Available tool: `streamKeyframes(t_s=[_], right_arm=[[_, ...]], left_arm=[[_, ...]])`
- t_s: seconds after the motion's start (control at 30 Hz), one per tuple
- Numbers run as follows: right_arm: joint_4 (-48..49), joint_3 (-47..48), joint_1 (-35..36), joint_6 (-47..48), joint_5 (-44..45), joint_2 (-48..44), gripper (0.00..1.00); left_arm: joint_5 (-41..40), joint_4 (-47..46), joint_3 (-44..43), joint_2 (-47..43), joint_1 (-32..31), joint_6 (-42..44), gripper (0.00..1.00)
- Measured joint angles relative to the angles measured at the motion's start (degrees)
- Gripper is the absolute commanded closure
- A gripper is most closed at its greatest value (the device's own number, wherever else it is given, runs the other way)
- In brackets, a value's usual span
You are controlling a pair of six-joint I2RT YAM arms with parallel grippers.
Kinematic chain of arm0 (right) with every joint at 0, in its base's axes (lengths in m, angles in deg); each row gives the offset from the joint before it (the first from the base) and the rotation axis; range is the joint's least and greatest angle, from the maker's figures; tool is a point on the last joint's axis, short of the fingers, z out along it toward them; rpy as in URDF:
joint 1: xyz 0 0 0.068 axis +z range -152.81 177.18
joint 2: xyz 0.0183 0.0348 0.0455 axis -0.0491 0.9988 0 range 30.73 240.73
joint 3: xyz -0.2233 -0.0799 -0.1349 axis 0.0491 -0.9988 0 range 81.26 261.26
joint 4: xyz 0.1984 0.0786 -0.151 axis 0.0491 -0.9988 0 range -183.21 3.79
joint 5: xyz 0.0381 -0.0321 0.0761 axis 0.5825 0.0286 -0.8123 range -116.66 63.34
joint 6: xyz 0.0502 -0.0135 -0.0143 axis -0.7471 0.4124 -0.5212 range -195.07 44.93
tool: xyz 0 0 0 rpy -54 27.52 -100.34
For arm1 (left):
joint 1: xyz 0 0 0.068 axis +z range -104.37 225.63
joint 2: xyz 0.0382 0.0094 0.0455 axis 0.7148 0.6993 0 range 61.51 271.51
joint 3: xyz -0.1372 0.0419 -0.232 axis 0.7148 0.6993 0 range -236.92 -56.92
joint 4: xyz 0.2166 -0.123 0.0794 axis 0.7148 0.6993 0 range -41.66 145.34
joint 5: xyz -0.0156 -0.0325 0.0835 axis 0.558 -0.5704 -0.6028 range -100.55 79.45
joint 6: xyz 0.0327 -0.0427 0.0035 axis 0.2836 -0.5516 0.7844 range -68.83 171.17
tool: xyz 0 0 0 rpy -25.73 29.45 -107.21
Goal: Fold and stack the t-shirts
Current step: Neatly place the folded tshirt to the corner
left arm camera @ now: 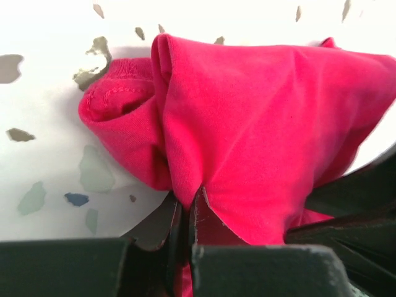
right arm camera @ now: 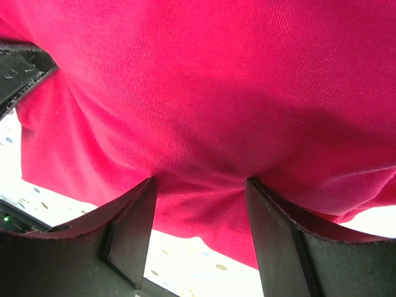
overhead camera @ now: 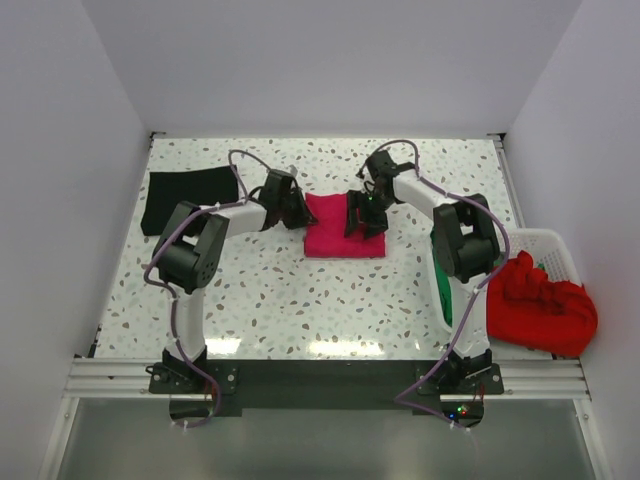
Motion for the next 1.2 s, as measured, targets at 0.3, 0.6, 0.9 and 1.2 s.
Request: streamKeyframes(t_s=[0.3, 0.6, 0.9, 1.2], right_arm=[[0.4, 0.3, 1.5, 0.0, -0.6, 0.0, 0.36], [-0.6, 0.3, 1.7, 0.3, -0.7, 0.2, 0.36], [-1.7, 0.1, 1.3, 0.5, 0.1, 0.2, 0.36], [-1.7, -0.9, 1.3, 0.5, 0.0, -0.2, 0.36]], left_arm=[[-10.3, 27.0, -15.6, 0.1, -1.0, 13.9, 1.00], [-23.4, 46.5, -29.9, 1.7, -0.9, 28.5, 1.00], [-35.8, 55.6, -32.0, 3.9, 0.0, 36.1, 1.00], [-42.7, 58.9, -39.0, 4.3, 2.0, 41.3, 1.00]])
